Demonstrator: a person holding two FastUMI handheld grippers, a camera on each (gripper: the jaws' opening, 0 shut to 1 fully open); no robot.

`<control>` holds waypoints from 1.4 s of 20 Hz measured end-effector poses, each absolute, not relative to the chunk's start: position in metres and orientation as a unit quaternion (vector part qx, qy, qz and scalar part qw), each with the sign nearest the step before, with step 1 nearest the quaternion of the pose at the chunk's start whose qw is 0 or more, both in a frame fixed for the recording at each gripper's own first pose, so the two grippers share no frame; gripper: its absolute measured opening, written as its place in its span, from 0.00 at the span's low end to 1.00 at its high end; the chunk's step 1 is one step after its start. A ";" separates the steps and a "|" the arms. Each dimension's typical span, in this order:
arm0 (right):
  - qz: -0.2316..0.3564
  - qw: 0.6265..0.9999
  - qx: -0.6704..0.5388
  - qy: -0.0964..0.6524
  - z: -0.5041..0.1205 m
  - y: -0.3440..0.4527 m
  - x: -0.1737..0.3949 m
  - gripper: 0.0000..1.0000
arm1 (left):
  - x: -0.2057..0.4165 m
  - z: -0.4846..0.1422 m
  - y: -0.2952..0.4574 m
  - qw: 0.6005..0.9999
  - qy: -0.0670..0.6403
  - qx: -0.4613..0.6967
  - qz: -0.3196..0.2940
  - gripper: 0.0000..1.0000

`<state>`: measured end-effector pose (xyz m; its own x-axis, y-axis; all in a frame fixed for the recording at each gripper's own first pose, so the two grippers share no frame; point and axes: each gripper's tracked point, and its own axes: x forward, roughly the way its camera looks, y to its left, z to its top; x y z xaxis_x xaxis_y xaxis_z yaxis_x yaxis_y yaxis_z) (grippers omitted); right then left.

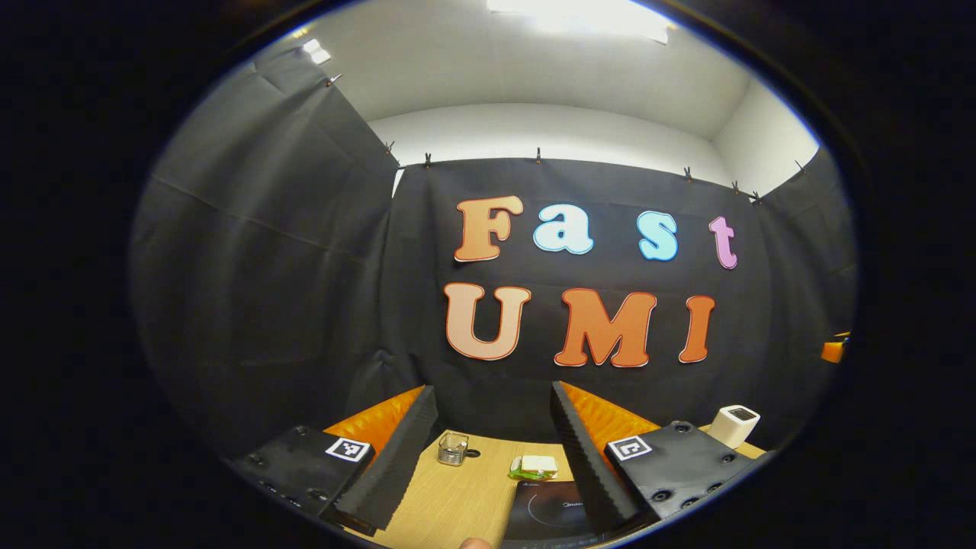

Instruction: First push the handle of the pot to place it horizontally, then grasp the pot with both hands and set it on the induction cooktop.

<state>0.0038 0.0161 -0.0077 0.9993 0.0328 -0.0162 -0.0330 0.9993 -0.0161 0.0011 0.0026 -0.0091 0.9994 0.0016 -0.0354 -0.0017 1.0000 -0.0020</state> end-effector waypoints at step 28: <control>0.074 0.972 -0.017 0.222 -0.260 0.096 -0.032 0.00 | -0.022 0.000 0.001 1.000 0.007 0.009 -0.004 0.98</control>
<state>-0.0316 0.0963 -0.2600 0.8905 0.1361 -0.4342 -0.1512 0.9885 -0.0002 -0.0224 0.0012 0.0002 0.9999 -0.0086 -0.0149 0.0089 0.9998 0.0182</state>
